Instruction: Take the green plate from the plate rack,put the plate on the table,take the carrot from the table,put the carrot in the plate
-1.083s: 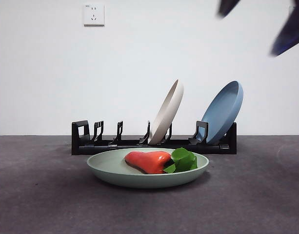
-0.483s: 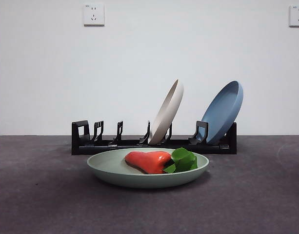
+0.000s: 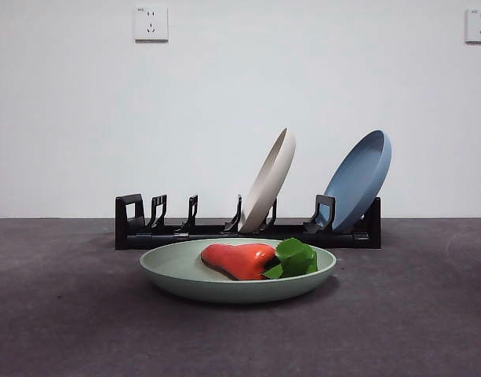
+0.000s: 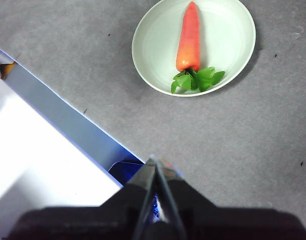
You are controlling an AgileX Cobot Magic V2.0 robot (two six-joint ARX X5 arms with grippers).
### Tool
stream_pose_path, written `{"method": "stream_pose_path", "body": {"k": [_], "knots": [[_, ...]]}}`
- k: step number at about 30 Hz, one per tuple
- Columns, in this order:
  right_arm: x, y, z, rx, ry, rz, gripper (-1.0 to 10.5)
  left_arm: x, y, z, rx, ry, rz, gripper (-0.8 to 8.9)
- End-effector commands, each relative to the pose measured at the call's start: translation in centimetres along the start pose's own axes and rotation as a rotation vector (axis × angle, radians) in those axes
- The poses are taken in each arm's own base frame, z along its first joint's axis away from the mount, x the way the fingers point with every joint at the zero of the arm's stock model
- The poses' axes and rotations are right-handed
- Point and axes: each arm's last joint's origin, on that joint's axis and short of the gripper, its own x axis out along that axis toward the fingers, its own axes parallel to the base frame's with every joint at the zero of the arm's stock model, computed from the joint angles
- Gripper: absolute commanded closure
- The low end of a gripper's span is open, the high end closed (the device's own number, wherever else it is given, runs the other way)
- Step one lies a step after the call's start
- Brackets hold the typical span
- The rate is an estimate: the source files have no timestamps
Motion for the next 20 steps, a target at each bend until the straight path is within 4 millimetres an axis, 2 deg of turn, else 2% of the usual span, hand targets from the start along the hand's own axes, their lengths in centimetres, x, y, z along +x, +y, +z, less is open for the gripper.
{"method": "stream_pose_path", "body": {"k": [1,11,15,20], "knots": [[0.1,0.0,-0.1,0.005,0.002,-0.001,9.5,0.0,0.0,-0.1,0.000,-0.001,0.001,8.18],[0.1,0.0,-0.1,0.005,0.002,-0.001,9.5,-0.2,0.3,0.0,0.032,-0.013,0.041,8.17],[0.1,0.0,-0.1,0.005,0.002,-0.001,9.5,-1.2,2.4,0.6,0.005,-0.114,0.246,8.17],[0.0,0.0,-0.1,0.005,-0.002,-0.001,9.5,-3.7,6.0,1.2,-0.060,-0.265,0.379,8.17]]}}
